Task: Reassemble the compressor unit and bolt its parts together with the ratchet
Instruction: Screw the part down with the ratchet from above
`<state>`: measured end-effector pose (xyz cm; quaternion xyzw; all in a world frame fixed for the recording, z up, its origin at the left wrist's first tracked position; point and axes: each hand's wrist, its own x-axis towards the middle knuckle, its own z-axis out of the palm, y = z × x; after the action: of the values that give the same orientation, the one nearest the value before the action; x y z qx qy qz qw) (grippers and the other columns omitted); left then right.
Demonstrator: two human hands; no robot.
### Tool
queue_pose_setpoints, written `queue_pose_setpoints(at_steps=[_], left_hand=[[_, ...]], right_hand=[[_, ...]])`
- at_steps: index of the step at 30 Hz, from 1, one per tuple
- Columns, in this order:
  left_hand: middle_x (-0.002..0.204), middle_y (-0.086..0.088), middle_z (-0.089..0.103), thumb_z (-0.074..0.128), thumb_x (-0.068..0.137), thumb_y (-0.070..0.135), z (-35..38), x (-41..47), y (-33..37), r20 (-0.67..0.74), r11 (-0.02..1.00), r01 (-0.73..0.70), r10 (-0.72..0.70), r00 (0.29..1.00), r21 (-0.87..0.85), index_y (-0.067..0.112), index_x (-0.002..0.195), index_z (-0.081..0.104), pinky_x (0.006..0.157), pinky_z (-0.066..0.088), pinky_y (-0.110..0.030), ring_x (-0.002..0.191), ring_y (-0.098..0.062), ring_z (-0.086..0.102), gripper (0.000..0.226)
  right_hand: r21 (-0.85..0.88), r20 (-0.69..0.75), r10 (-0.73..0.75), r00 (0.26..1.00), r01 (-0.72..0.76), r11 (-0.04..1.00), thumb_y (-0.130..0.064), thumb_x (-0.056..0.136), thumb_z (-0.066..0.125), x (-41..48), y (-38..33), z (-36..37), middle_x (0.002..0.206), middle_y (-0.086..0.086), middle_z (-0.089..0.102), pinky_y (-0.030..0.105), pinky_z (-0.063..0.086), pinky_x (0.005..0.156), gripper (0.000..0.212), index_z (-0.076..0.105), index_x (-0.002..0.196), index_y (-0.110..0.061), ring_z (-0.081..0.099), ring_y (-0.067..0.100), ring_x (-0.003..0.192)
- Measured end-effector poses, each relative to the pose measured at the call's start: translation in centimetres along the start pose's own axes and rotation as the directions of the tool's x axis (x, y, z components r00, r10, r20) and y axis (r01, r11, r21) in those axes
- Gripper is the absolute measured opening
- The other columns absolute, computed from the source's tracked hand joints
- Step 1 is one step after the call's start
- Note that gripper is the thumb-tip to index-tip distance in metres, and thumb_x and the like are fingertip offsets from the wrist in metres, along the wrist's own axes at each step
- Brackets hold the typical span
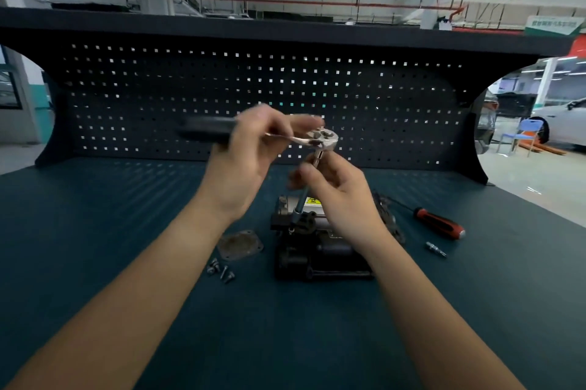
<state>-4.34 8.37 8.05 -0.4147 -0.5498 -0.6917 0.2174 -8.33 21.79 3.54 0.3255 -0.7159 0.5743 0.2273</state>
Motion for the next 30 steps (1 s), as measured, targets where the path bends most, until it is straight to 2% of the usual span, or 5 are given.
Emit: queue_pose_setpoints(at_steps=[6,13,16,23,30], left_hand=[[0.073,0.004,0.071,0.029,0.100,0.030,-1.6,2.8,-0.1,-0.188,0.881,0.307,-0.391,0.901,-0.361,0.016,0.093,0.056,0.073,0.055,-0.026,0.078,-0.012,0.069,0.032],[0.101,0.000,0.069,0.053,0.086,0.026,3.2,-2.2,-1.3,0.207,0.633,-0.396,0.353,0.912,0.665,0.009,0.093,0.066,0.105,0.035,-0.023,0.110,-0.015,0.059,0.022],[0.080,0.004,0.072,0.038,0.096,0.030,1.8,-0.5,0.0,-0.178,0.991,-0.062,0.082,0.981,0.119,0.016,0.097,0.059,0.083,0.052,-0.026,0.085,-0.011,0.068,0.025],[0.036,0.011,0.040,0.036,0.099,0.024,-1.1,3.9,-1.1,-0.405,0.795,0.231,-0.508,0.760,-0.561,0.000,0.132,0.040,0.050,0.051,-0.017,0.036,-0.002,0.047,0.042],[0.082,0.010,0.069,0.049,0.090,0.029,2.2,-2.2,-1.4,-0.064,0.831,-0.266,0.337,0.939,0.488,0.030,0.090,0.067,0.081,0.048,-0.018,0.089,-0.004,0.065,0.018]], right_hand=[[-0.194,0.084,-0.091,0.992,0.106,0.975,-0.010,0.095,0.049,-0.2,-0.3,-0.1,0.081,-0.011,0.068,0.020,0.052,0.076,0.015,0.063,0.094,-0.013,0.066,0.001,0.078],[-0.535,-0.044,-0.233,0.971,0.175,0.826,0.002,0.082,0.058,-0.4,0.3,1.4,0.063,0.011,0.064,0.021,0.030,0.052,0.008,0.064,0.077,0.003,0.058,0.016,0.063],[-0.239,-0.173,-0.194,0.966,0.150,0.959,-0.008,0.088,0.061,-1.0,0.0,0.8,0.060,-0.014,0.060,0.005,0.036,0.055,0.010,0.063,0.078,-0.011,0.057,-0.004,0.057],[-0.268,0.168,-0.087,0.982,0.130,0.955,-0.015,0.096,0.048,-0.6,-0.7,1.1,0.086,-0.001,0.068,0.001,0.039,0.062,0.018,0.056,0.109,-0.004,0.058,-0.012,0.068],[-0.457,-0.136,-0.311,0.941,0.219,0.862,-0.003,0.087,0.052,-0.9,0.0,2.0,0.052,0.001,0.056,-0.003,0.030,0.048,0.018,0.063,0.075,0.003,0.052,-0.004,0.055]])
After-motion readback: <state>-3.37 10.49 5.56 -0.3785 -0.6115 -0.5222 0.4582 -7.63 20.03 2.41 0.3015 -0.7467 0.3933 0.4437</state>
